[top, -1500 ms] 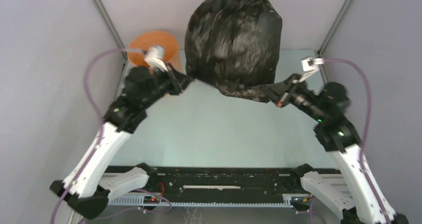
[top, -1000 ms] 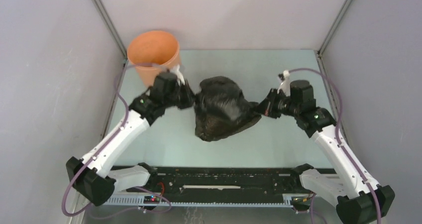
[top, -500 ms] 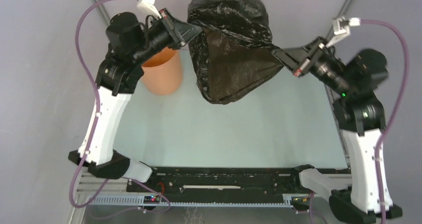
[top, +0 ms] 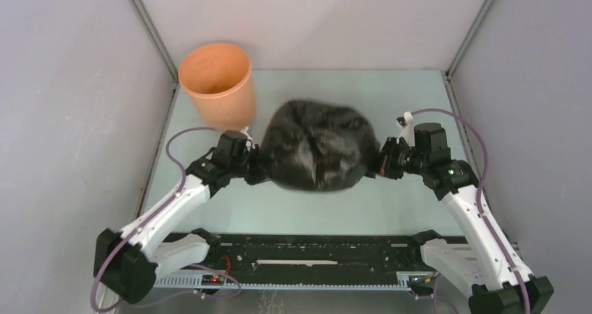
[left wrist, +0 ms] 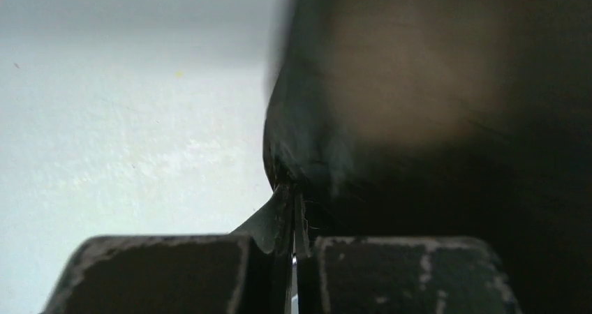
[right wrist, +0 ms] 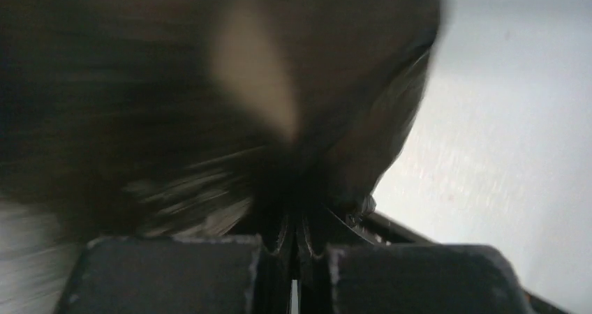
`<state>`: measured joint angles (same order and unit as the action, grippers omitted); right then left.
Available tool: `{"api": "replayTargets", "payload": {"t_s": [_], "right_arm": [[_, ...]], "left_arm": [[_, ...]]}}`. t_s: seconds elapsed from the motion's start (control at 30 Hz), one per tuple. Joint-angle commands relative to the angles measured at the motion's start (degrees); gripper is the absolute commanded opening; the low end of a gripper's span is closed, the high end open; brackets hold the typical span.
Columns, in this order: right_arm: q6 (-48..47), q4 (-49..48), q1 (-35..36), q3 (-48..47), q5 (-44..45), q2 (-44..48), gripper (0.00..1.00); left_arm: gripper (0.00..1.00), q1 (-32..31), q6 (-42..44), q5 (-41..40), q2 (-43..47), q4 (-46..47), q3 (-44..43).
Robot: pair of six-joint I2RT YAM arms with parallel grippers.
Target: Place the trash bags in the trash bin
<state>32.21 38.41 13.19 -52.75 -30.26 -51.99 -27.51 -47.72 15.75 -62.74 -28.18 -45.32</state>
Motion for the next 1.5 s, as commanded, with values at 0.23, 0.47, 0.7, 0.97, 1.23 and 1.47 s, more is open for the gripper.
{"api": "replayTargets", "payload": {"t_s": [0.23,0.47,0.7,0.97,1.23,1.47], "right_arm": [[7.1,1.2,4.0,-6.4,-3.6,9.3,0.00],[12.0,2.2,-6.9,-11.6,-9.2,-4.9,0.00],[-9.3,18.9,-6.1,-10.9,-10.0,-16.0,0.00],[-2.8,15.4,-0.9,-18.4,-10.9,3.3,0.00],[0.7,8.4,-12.5,-20.0,-7.9,2.3,0.00],[-0.7,10.9,-20.6,-21.9,-4.3,-0.1,0.00]], "left_arm": [[0.03,-2.1,-4.6,2.0,11.8,5.0,-14.9],[0.03,-1.3,0.5,-1.3,-6.5,-3.7,-36.8],[0.00,1.2,5.1,4.0,-14.4,-14.1,-26.5],[0.06,-0.7,1.4,6.4,4.1,-5.5,-30.3],[0.03,-0.7,0.0,6.9,-5.2,-3.0,-38.8],[0.14,-0.8,-1.0,12.2,-15.9,-3.5,-47.6]]}}
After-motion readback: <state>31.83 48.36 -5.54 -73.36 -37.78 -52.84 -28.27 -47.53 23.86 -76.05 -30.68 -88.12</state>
